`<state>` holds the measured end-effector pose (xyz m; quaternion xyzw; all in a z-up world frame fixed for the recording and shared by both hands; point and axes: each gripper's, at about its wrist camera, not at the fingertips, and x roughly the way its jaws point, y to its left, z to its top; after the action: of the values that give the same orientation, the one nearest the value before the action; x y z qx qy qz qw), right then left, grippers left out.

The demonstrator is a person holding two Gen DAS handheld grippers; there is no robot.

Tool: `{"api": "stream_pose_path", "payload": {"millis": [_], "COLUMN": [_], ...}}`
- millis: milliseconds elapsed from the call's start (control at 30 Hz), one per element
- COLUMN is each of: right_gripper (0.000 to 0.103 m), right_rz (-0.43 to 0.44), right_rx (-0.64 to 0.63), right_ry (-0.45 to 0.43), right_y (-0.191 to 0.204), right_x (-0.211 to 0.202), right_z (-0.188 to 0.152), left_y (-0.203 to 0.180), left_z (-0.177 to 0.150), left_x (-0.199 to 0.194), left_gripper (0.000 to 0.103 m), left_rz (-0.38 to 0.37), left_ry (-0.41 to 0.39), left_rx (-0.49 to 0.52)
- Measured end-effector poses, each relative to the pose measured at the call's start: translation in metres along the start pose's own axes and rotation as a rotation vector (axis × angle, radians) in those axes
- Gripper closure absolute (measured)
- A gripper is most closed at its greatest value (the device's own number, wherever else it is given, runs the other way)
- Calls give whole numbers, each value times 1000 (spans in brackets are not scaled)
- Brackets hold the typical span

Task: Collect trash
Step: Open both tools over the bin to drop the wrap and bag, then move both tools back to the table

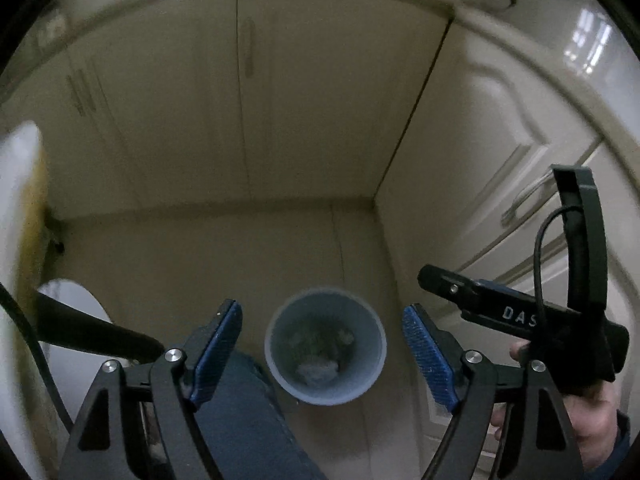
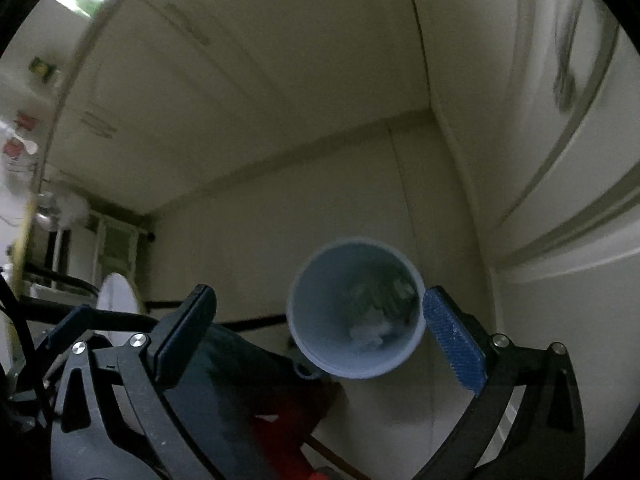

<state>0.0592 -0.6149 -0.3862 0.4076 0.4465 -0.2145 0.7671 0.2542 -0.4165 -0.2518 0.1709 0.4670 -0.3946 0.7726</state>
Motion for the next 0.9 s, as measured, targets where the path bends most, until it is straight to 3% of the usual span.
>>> {"api": "stream_pose_path", "payload": {"millis": [133, 367, 667, 800, 900], "right_gripper": [0, 0, 0, 0, 0], "right_rz": [28, 85, 179, 215, 217], "right_rx": [-49, -194, -383, -470, -539], "right_ry": [-101, -239, -318, -337, -358], "right_y": [37, 124, 250, 307, 347], "right_x": [-46, -113, -158, -162, -163], "right_z": [11, 15, -13, -37, -56], "left_y": [0, 29, 106, 123, 139], "left_z": [0, -25, -71, -105, -122], "left_x": [-58, -146, -226, -285, -307], "left_gripper": [16, 2, 1, 1, 1], "left_rz": [13, 135, 276, 350, 405], "left_ry": [-133, -339, -449, -494, -515], "left_rx": [21, -13, -203, -267, -320]}}
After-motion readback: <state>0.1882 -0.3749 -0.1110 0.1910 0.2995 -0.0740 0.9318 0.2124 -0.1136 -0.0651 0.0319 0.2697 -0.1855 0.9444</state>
